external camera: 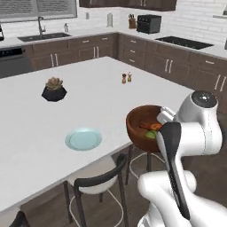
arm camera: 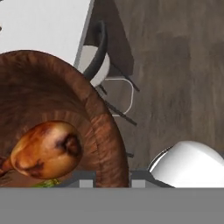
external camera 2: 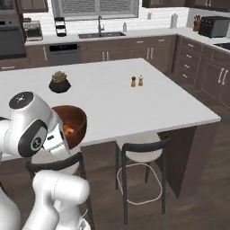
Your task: Pick the chicken drumstick and lime from their plates and place them in the bowl. Then put the bowl in the fridge.
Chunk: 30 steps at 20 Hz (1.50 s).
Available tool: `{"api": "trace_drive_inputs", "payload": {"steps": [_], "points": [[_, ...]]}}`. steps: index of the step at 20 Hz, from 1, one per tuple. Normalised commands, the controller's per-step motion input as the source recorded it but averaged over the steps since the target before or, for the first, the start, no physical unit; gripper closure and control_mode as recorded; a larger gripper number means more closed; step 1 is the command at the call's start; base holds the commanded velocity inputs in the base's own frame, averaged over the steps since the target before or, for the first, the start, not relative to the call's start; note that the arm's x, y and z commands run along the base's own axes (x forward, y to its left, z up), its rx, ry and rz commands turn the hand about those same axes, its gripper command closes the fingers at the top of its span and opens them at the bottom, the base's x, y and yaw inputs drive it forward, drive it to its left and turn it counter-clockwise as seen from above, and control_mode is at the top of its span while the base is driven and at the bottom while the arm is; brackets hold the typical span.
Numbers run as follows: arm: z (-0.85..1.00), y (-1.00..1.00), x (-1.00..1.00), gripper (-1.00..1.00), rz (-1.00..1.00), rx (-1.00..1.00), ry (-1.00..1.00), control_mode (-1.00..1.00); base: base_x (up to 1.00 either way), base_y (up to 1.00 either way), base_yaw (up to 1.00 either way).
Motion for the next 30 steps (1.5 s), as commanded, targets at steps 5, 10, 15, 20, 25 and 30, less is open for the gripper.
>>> {"api": "trace_drive_inputs", "payload": {"steps": [5,10,15,20,25,30], "points": [[0.0,0.0,0.0,1.0,0.0,0.0,0.0,1.0,-0.2,-0.56,-0.79],[0.0,0.0,0.0,1.0,0.0,0.0,0.0,1.0,-0.01,-0.87,-0.77],[0.0,0.0,0.0,1.0,0.0,0.0,0.0,1.0,0.56,-0.89,-0.63],[0.0,0.0,0.0,1.0,0.0,0.0,0.0,1.0,1.0,-0.02,-0.21],[0.0,0.0,0.0,1.0,0.0,0.0,0.0,1.0,1.0,0.12,-0.09],[0.0,0.0,0.0,1.0,0.0,0.0,0.0,1.0,1.0,0.0,-0.03]]}}
